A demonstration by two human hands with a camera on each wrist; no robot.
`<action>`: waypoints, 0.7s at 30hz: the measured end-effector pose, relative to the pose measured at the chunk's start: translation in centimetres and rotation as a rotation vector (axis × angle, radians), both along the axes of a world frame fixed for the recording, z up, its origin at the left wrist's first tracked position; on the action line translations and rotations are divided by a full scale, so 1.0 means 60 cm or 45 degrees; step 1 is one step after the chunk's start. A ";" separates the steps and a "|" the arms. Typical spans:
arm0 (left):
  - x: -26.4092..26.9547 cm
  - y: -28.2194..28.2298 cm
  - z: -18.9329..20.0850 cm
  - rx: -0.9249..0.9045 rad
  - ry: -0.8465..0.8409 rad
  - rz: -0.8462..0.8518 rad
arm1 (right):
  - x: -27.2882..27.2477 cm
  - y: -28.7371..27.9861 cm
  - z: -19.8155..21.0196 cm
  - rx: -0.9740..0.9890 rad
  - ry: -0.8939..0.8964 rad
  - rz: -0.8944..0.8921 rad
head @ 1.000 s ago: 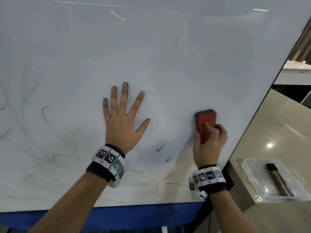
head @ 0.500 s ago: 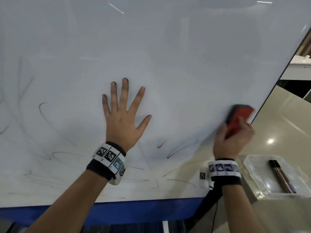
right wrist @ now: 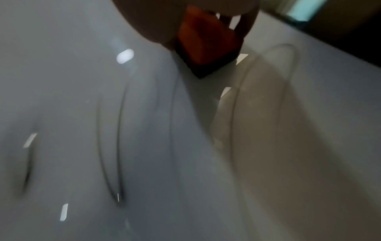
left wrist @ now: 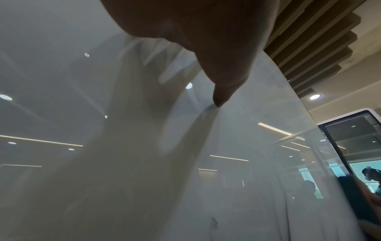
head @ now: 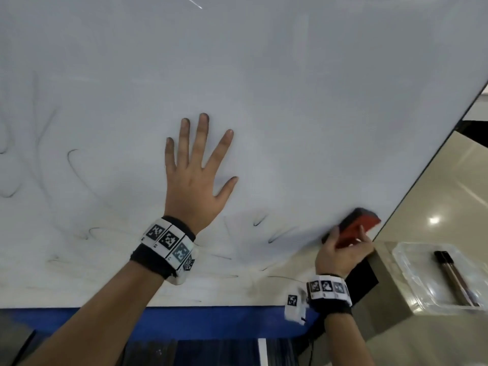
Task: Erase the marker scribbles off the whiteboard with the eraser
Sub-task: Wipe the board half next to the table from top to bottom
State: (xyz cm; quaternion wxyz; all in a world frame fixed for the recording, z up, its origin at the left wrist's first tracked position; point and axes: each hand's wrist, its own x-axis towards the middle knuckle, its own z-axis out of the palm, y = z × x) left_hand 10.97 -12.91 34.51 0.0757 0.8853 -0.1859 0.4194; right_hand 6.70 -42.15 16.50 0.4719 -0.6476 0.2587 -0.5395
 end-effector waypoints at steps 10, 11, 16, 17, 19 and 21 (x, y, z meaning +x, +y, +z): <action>-0.001 -0.007 -0.004 -0.020 0.007 0.005 | -0.003 0.085 0.019 -0.423 0.104 0.283; -0.001 -0.006 -0.003 -0.017 0.006 0.003 | -0.003 0.056 0.006 -0.350 0.109 0.208; -0.004 -0.012 -0.005 -0.044 0.027 0.020 | 0.000 -0.008 0.022 0.446 0.005 -0.123; -0.004 -0.016 -0.006 -0.060 0.028 0.023 | 0.004 0.012 0.033 0.438 -0.012 -0.111; -0.005 -0.023 -0.009 -0.090 0.032 0.023 | 0.016 0.073 0.043 0.287 -0.011 -0.033; -0.004 -0.025 -0.010 -0.096 0.039 0.028 | 0.013 0.149 0.029 0.073 0.000 0.149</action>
